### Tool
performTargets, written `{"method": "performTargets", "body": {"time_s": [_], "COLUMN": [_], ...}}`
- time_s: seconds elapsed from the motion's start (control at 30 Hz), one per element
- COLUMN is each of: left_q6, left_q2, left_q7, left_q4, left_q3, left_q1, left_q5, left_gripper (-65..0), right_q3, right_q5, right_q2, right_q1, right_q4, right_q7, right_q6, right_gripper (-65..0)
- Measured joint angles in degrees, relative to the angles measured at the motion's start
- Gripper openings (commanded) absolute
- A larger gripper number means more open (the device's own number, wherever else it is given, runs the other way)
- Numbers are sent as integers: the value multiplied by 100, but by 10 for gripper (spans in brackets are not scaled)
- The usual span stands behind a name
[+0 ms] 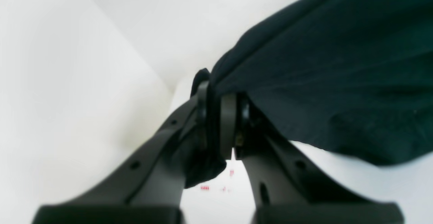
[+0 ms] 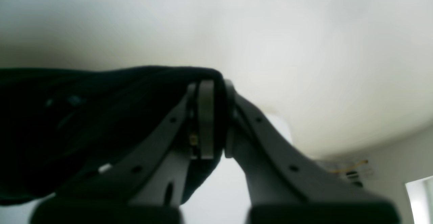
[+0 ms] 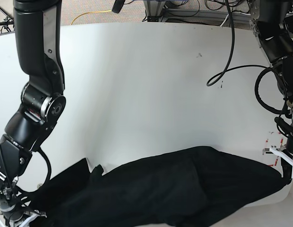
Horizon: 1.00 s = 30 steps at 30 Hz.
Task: Fold the T-shirt properly
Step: 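Stretch the shirt between both grippers and lay it on the table, then drag the shirt with both grippers and release it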
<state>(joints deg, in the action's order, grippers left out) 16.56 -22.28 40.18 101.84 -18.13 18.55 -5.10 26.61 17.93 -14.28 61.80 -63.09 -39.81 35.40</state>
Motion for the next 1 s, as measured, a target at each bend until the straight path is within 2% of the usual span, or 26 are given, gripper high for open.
{"method": "performTargets", "body": {"time_s": [0.13, 0.3, 0.4, 0.47, 0.63, 0.7, 1.0], "left_q6": [4, 44, 37, 20, 44, 7, 9], "left_q2": [-13, 9, -15, 2, 20, 15, 35], "left_q7": [-55, -31, -79, -63, -31, -66, -57], "left_q4": [13, 160, 326, 348, 420, 431, 446], "left_q3": [-55, -289, -372, -398, -675, -702, -997], "left_q1": [-387, -938, -1263, -1580, -2299, -2511, -3477], "left_q5": [-22, -59, -66, -24, -55, -46, -59], "left_gripper": [-644, -644, -644, -644, -644, -647, -649], "right_q3": [420, 588, 857, 885, 859, 857, 850], "right_q5": [-101, -33, -136, -170, -914, -1141, -2057], "right_q2": [127, 111, 175, 267, 251, 243, 254], "right_q1": [-680, -1440, -1921, -2323, -3368, -3779, -5348], "right_q4": [-487, -872, -1145, -1353, -1923, -2124, -2911], "right_q7": [-136, -227, -291, -439, -621, -879, -997], "right_q6": [90, 236, 354, 317, 317, 271, 249], "right_gripper": [-650, -650, -650, -650, -650, -650, -650]}}
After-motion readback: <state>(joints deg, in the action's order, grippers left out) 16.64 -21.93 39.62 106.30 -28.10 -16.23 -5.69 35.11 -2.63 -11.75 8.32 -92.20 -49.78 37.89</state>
